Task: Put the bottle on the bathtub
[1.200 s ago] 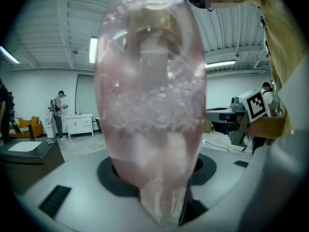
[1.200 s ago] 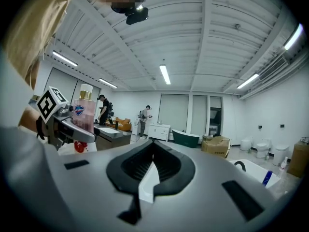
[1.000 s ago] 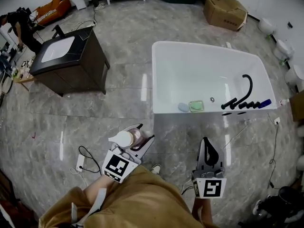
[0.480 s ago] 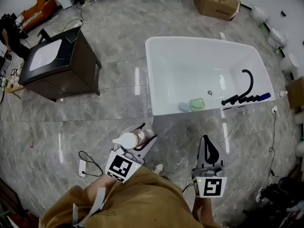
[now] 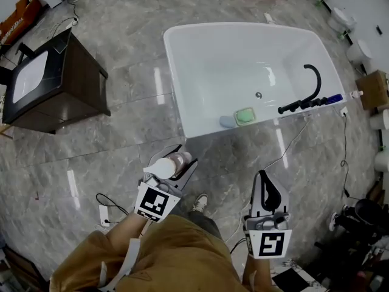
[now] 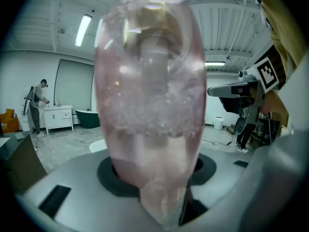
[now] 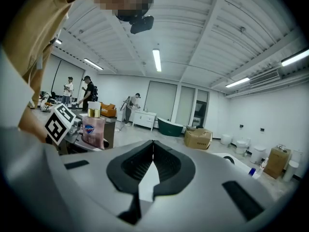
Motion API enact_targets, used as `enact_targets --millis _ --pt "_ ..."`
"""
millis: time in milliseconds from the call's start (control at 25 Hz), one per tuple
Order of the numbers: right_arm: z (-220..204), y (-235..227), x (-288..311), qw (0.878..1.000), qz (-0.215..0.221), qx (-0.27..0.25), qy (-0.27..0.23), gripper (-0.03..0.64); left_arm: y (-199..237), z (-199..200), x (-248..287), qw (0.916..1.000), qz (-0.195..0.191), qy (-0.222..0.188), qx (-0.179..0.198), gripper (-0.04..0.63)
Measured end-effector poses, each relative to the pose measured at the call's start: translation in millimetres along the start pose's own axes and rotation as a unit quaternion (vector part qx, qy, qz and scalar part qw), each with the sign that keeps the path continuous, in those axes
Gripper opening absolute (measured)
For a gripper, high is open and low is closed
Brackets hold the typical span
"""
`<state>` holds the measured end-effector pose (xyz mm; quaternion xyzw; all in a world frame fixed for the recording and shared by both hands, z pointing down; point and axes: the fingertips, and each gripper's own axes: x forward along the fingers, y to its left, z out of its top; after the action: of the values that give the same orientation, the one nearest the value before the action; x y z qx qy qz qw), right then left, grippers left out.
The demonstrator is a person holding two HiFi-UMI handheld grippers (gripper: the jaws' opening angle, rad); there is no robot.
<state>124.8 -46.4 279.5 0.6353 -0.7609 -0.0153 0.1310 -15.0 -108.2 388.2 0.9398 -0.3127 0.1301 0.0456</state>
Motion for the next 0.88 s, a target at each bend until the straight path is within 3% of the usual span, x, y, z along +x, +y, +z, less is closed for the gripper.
enact_targets --millis 240,880 --pt "-22 1 0 1.000 -0.015 0.016 0.003 0.006 1 -19 40 0.9997 -0.017 0.010 0.017 0.219" --pt "-100 0 26 0.999 -0.004 0.024 0.041 0.006 24 -87 124 0.9994 -0.004 0.023 0.026 0.219"
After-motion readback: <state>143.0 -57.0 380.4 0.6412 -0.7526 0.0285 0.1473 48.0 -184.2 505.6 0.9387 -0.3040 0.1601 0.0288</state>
